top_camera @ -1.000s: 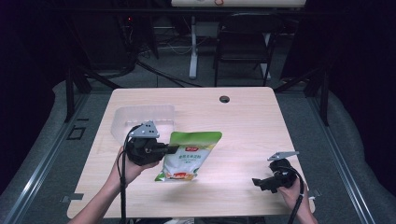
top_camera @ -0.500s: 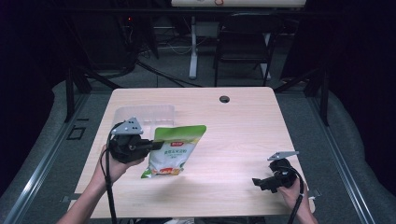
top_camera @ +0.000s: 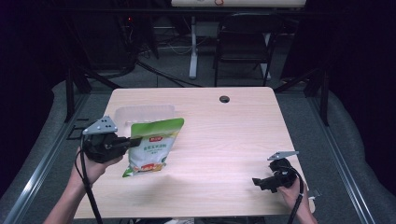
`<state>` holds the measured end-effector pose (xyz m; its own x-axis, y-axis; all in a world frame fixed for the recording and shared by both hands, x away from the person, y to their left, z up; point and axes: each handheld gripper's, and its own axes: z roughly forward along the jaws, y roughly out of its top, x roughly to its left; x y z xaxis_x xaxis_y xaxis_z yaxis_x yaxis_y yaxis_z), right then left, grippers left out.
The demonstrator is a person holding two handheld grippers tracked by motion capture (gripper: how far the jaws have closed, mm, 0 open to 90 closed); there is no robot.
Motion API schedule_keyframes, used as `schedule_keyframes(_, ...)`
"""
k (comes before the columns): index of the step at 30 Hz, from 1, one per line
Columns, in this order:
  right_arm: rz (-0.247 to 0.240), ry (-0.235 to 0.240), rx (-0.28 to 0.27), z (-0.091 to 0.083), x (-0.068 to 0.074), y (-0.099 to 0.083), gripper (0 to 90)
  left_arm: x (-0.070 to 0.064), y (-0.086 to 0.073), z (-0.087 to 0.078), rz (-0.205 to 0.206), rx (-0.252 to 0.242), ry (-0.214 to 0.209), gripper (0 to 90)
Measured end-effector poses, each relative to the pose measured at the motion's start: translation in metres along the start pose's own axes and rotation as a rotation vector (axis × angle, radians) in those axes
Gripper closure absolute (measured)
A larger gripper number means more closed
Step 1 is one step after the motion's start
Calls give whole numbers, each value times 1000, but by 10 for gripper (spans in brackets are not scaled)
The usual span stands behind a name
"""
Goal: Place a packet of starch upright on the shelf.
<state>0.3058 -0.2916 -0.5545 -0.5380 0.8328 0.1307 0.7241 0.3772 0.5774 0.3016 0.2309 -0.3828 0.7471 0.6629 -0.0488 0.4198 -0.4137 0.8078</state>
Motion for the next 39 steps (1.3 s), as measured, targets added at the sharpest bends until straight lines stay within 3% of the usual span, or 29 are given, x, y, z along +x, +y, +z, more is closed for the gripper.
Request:
schedule_keyframes(21, 3, -5, 4, -1, 0, 1, 11, 29, -11, -34, -50, -23, 116, 900)
schedule_keyframes(28, -3, -2, 0, 0, 0, 1, 12, 36, -6, -47, -58, -45, 163, 900)
schedule_keyframes(39, -1, -3, 0, 0, 0, 1, 12, 52, 3, -53, -69, -55, 231, 900)
